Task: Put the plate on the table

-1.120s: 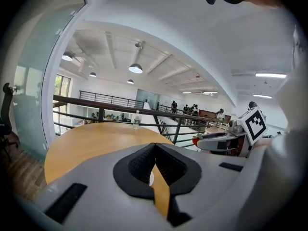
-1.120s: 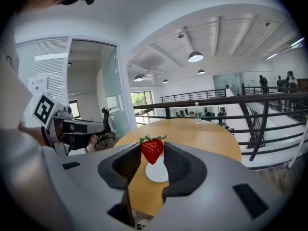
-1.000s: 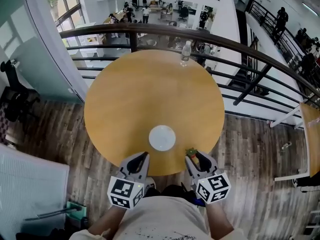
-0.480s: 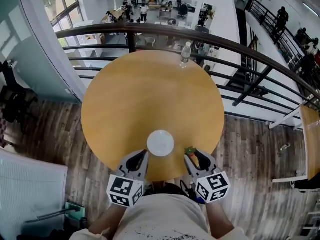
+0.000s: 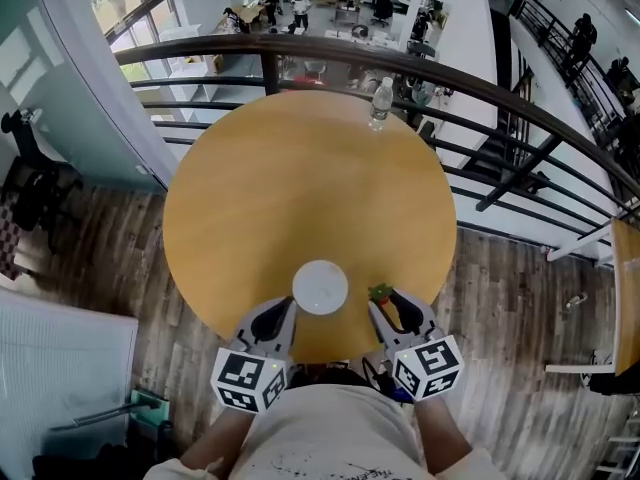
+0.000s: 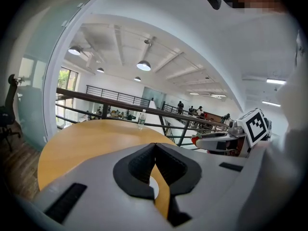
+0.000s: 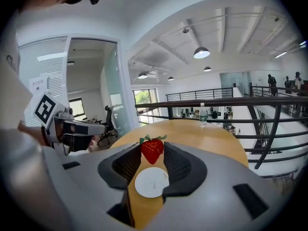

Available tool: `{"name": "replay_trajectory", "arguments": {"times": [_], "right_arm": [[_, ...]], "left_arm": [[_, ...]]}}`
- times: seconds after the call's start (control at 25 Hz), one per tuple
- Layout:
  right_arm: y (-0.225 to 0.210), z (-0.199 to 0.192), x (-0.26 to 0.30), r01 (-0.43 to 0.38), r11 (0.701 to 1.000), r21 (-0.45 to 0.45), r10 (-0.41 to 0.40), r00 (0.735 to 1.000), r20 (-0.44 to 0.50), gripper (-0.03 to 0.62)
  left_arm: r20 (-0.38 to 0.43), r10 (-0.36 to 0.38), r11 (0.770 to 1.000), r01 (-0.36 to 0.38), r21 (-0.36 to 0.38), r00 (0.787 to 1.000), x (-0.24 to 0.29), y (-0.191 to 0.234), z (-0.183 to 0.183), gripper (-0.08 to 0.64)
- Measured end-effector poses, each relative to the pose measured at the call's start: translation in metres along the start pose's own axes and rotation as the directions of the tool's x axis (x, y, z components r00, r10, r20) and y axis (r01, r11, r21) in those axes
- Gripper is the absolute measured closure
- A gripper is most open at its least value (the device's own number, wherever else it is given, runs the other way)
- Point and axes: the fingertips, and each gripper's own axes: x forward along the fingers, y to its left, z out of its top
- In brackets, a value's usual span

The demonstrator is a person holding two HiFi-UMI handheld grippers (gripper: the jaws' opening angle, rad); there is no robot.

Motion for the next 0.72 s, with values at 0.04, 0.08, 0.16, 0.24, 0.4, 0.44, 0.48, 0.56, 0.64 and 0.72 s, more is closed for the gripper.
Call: {"name": "replay_trajectory", "arguments": {"times": [0.04,0.08,0.16,0.24,0.4,0.44,0.48,0.56,0.64,0.72], "right_arm": [[-0.001,-0.001,0.001,-0.003,1.000,0.003,0.003,1.000,-0.003,0.434],[-0.003,-0.003,0.002,-0.006,1.000,0.007,0.006,1.000,-0.007,0.434],[-0.005,-0.006,0.004,-0.011,1.000,0.015,0.011,1.000,-0.015,0.434],[-0.007,-0.010,0.007,-0.013,1.000,0.022,0.014,1.000,-0.024,0.434],[-0.010,-0.015,0.016,-0.017,0.999,0.030,0.019,0.999,-0.040,0.434],[-0.012,-0.017,0.019,-0.019,0.999,0.031,0.020,0.999,-0.043,0.434],[-0.013,-0.018,0.022,-0.021,0.999,0.032,0.022,0.999,-0.046,0.434],[-0.015,-0.021,0.028,-0.023,0.999,0.028,0.025,0.998,-0.054,0.434],[-0.015,-0.023,0.032,-0.027,0.999,0.018,0.028,0.998,-0.062,0.434],[-0.016,-0.024,0.038,-0.030,0.999,0.014,0.031,0.997,-0.066,0.434]], "left_arm": [[-0.003,0.003,1.000,-0.003,-0.006,1.000,0.002,0.001,-0.001,0.537],[-0.006,0.005,1.000,-0.006,-0.010,1.000,0.003,0.001,-0.001,0.537],[-0.014,0.010,1.000,-0.010,-0.015,1.000,0.006,0.002,-0.003,0.537],[-0.027,0.008,1.000,-0.009,-0.013,1.000,0.010,0.003,-0.005,0.537],[-0.049,0.005,1.000,-0.005,-0.003,0.999,0.017,0.007,-0.010,0.537],[-0.052,0.006,1.000,-0.006,-0.003,0.999,0.019,0.009,-0.012,0.537],[-0.055,0.006,1.000,-0.006,-0.006,0.998,0.021,0.010,-0.013,0.537],[-0.063,0.003,1.000,-0.004,-0.012,0.998,0.024,0.013,-0.017,0.537],[-0.071,-0.003,1.000,0.002,-0.016,0.997,0.027,0.014,-0.021,0.537],[-0.077,-0.007,1.000,0.006,-0.018,0.997,0.030,0.015,-0.024,0.537]]}}
